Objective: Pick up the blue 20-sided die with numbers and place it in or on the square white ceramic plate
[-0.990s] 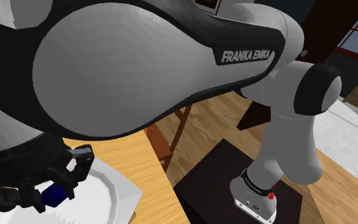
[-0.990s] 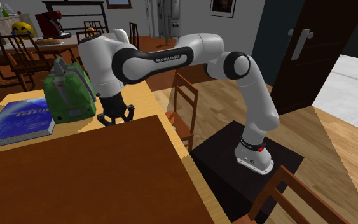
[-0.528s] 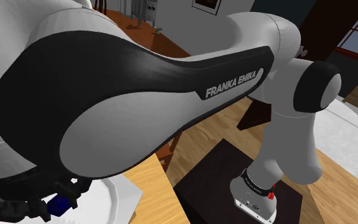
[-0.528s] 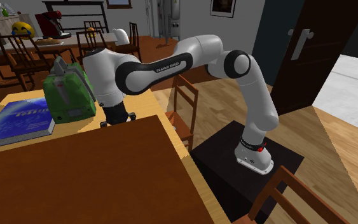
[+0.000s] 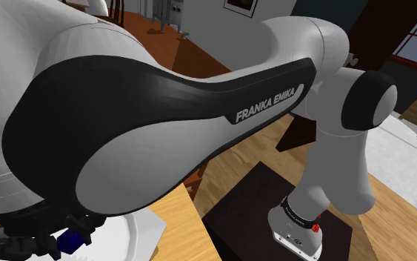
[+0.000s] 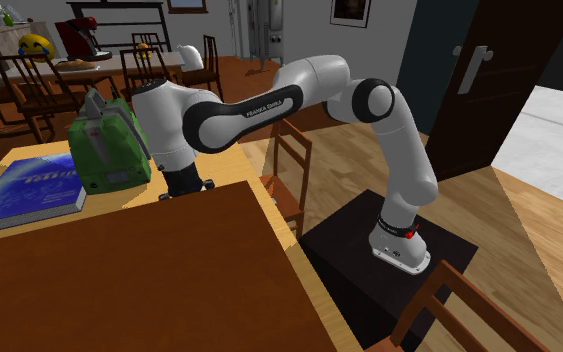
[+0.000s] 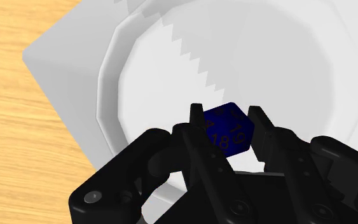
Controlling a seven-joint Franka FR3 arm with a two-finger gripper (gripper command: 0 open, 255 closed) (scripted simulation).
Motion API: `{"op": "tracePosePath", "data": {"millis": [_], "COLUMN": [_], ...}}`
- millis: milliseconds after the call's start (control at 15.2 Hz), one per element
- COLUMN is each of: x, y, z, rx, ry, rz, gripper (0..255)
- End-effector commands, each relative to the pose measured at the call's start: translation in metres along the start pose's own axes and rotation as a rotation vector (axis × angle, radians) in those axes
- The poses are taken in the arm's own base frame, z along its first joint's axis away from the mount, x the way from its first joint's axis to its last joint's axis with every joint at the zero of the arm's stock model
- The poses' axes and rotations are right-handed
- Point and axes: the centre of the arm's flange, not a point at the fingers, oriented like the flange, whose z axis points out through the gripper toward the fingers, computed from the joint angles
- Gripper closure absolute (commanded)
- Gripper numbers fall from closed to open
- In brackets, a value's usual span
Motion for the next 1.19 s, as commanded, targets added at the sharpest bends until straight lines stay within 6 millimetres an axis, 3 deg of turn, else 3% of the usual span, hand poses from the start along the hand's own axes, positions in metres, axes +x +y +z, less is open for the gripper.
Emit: {"op": "tracePosePath", "data": {"millis": [0, 330, 594, 1122], "x": [0.000, 0.000, 0.000, 0.000], "y": [0.000, 0.000, 0.000, 0.000], "z": [0.000, 0.000, -0.050, -0.050], "rx": [0.000, 0.000, 0.000, 0.000], "ry": [0.000, 0.000, 0.000, 0.000], "rz": [0.000, 0.000, 0.000, 0.000], "gripper": [0, 0, 0, 0]}}
